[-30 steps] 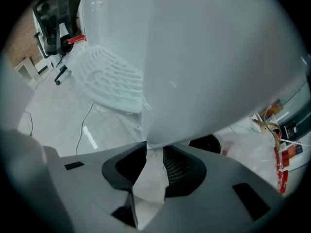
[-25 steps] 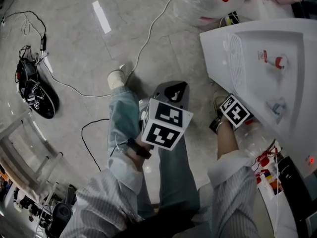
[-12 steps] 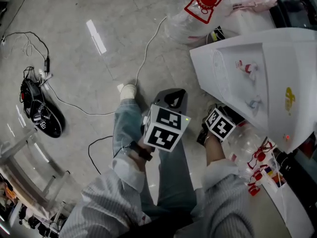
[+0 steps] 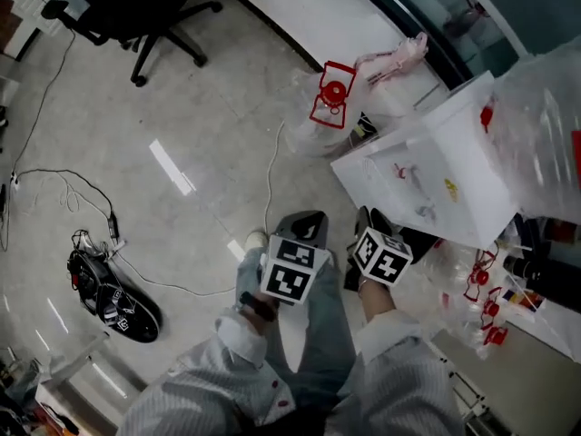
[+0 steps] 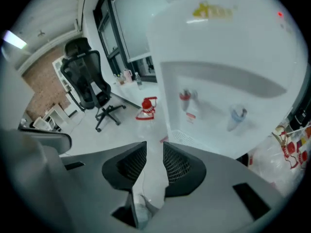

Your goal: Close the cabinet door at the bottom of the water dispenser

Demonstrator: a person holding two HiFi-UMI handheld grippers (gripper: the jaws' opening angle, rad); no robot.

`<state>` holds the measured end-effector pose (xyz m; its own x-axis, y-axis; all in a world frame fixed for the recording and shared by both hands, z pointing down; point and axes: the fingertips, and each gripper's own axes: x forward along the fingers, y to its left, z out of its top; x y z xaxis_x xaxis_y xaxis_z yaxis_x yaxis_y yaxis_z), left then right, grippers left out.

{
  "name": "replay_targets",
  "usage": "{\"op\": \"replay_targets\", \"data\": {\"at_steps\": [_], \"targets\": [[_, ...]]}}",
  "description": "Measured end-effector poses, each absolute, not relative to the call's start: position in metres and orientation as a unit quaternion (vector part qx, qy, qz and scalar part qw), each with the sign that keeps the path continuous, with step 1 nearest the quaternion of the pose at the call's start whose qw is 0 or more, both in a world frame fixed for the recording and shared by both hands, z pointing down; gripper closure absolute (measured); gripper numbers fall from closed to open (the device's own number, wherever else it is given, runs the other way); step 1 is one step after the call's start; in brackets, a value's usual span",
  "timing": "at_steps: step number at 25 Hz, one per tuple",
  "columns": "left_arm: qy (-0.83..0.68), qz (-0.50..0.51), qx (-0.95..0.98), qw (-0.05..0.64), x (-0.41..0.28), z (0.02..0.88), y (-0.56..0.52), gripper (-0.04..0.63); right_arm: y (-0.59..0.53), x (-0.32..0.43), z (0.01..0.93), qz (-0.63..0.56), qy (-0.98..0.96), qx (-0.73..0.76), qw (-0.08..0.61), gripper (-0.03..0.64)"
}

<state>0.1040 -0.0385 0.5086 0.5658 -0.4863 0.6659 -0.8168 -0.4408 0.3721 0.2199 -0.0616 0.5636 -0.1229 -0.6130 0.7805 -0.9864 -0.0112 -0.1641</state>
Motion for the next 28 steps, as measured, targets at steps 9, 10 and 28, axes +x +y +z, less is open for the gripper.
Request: {"op": "replay_targets", "data": {"at_steps": [9, 10, 28], "targets": [[-0.391, 0.199, 0.859, 0.265, 0.031, 0.374, -0.047, 0.584, -0.077, 0.104, 0.362, 0.270, -0.783, 0.548, 0.115, 0.519], [-0.393, 0.189, 0.862, 0.260, 0.024, 0.361, -0.046, 0.584, -0.074, 0.095, 0.342, 0.259, -0.793, 0.543, 0.099, 0.527], [-0.368, 0.065, 0.916, 0.145, 0.004, 0.189, -0.019, 0.585, -0.024, 0.033, 0.160, 0.133, -0.874, 0.466, 0.024, 0.588]]}}
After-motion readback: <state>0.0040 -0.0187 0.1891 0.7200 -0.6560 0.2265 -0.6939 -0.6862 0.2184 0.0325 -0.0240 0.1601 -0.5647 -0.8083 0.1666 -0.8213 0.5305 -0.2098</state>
